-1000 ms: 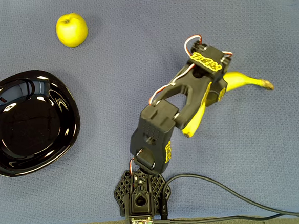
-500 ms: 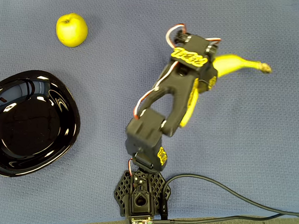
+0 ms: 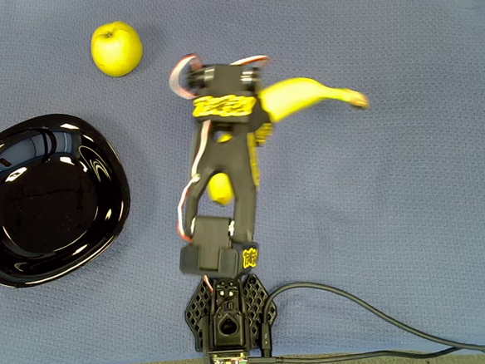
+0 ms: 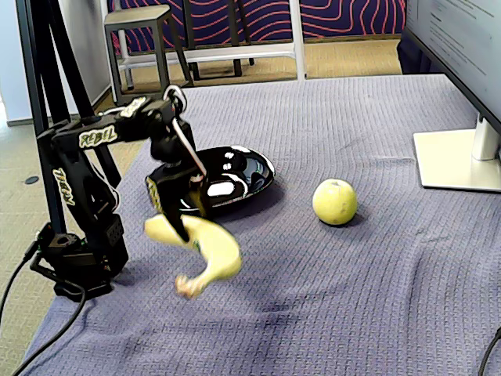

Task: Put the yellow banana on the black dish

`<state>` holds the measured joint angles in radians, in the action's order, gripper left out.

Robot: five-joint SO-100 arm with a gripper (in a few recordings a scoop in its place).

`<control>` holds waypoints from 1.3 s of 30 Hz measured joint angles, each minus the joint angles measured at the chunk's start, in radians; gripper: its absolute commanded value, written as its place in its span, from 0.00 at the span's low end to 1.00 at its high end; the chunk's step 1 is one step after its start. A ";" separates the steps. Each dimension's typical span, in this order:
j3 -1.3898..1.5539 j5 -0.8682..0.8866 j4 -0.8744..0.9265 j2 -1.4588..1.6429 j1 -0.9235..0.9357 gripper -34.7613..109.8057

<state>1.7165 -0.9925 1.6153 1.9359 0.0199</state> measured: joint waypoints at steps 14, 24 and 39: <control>0.101 0.454 -0.067 0.077 -0.525 0.24; 0.114 0.718 -0.207 0.031 -0.792 0.24; -0.032 0.945 -0.314 -0.256 -1.134 0.24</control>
<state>1.6843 -0.0476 1.3008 1.6797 -1.1137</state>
